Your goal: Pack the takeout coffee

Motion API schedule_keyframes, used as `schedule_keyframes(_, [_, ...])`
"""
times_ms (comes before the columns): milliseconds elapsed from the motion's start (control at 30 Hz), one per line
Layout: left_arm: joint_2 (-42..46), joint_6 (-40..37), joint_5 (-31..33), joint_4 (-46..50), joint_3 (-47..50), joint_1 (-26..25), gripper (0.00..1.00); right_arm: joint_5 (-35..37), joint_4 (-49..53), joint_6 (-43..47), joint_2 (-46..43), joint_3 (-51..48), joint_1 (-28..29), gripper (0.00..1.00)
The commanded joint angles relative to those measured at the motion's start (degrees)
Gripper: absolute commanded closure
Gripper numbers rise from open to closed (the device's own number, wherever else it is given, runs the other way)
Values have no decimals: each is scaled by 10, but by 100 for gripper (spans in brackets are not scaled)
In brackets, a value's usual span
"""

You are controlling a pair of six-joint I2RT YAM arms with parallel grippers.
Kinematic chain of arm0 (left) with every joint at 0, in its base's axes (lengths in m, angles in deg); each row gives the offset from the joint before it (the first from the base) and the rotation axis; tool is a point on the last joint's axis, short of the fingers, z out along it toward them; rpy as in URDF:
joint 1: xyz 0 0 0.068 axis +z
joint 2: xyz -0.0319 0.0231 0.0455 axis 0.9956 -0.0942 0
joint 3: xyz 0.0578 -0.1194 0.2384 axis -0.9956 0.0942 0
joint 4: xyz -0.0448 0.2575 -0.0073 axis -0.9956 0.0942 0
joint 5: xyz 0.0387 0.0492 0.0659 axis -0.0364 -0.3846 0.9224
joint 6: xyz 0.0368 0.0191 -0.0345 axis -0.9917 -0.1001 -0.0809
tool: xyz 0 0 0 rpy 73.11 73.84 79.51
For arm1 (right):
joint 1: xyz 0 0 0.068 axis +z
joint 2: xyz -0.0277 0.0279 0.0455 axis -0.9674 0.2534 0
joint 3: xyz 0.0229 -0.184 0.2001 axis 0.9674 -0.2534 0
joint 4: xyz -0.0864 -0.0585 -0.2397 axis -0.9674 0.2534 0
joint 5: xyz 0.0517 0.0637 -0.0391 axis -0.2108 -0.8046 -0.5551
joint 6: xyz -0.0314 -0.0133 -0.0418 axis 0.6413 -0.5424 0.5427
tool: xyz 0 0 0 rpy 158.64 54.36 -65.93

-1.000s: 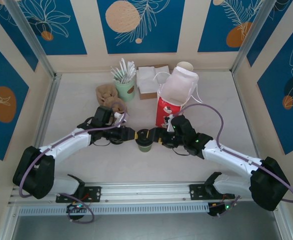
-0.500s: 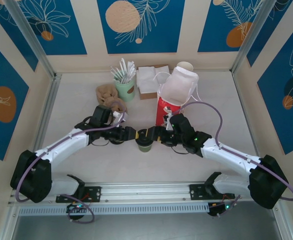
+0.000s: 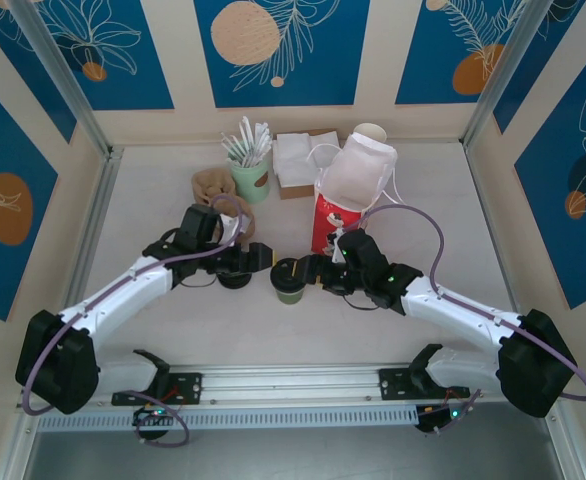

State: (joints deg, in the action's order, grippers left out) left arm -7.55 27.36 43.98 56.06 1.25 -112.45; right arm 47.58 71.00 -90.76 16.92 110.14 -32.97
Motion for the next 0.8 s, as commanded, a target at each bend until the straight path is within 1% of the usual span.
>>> schedule_keyframes(0, [-15,-10,5,14,-24,1,9,11,3,10,1,9,4,30])
schedule_keyframes(67, [-23,-22,5,17,-26,-7,8,11,4,10,5,9,4,30])
schedule_keyframes(167, [-36,-27,4,18,-28,-14,9,12,5,10,8,10,4,30])
schedule_keyframes(367, [-67,-16,-11,2,-24,-17,13,11,7,8,18,9,4,36])
schedule_keyframes(567, [-79,-19,-9,-3,-11,-19,15,11,10,2,23,2,4,41])
schedule_keyframes(767, [-100,-21,-11,-7,-2,-19,20,12,18,8,17,-5,4,45])
